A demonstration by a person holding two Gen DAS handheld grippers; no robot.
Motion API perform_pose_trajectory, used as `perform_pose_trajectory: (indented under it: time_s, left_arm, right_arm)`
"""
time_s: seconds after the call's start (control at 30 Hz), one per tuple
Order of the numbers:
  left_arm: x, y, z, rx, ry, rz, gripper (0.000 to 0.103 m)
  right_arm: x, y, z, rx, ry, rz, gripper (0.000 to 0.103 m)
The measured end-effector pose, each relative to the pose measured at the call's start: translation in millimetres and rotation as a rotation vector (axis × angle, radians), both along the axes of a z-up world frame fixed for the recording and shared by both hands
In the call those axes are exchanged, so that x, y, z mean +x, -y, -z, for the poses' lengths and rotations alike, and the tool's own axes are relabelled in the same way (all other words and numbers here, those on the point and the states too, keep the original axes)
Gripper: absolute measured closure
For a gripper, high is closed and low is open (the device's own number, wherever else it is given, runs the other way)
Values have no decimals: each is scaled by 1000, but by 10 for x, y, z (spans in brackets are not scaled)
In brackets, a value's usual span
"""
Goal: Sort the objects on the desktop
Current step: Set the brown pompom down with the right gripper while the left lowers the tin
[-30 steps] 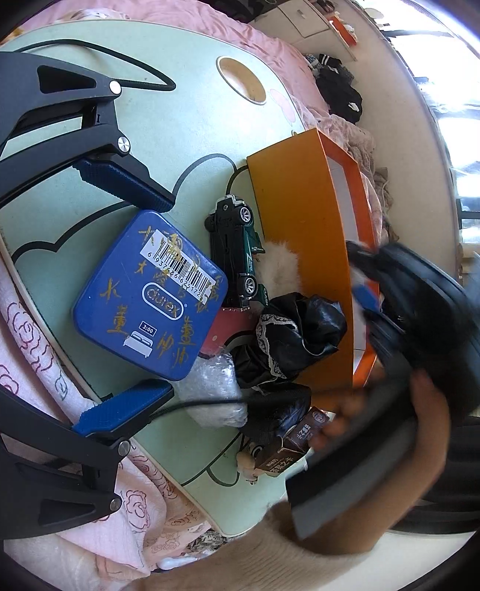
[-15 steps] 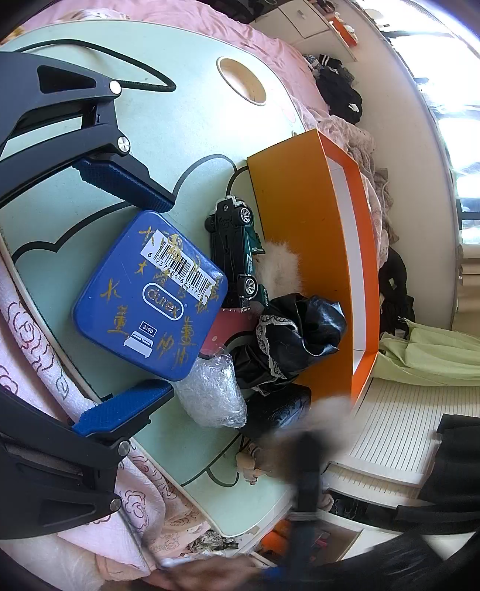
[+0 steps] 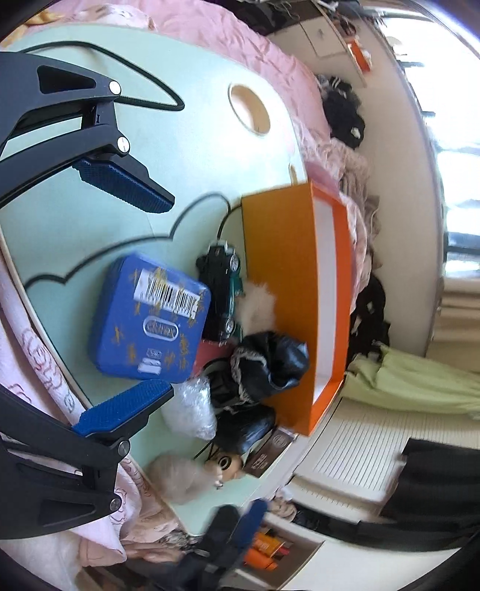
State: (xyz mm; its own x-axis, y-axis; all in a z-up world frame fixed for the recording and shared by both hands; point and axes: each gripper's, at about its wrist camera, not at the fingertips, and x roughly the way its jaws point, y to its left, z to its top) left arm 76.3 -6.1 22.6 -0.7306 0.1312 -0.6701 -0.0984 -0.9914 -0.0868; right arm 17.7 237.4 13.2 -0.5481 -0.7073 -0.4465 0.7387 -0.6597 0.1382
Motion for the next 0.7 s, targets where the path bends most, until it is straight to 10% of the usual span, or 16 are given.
perform_pose_trajectory:
  time_s: [0.37, 0.53, 0.7]
  left_arm:
    - [63, -110, 0, -32, 5, 50, 11]
    - [30, -130, 22, -30, 17, 62, 11]
    - [24, -139, 31, -26, 22, 68, 11]
  right_arm:
    - [264, -235, 242, 102, -45, -67, 18]
    - [191, -44, 327, 111, 33, -153, 54]
    - [4, 311, 375, 152, 68, -185, 64]
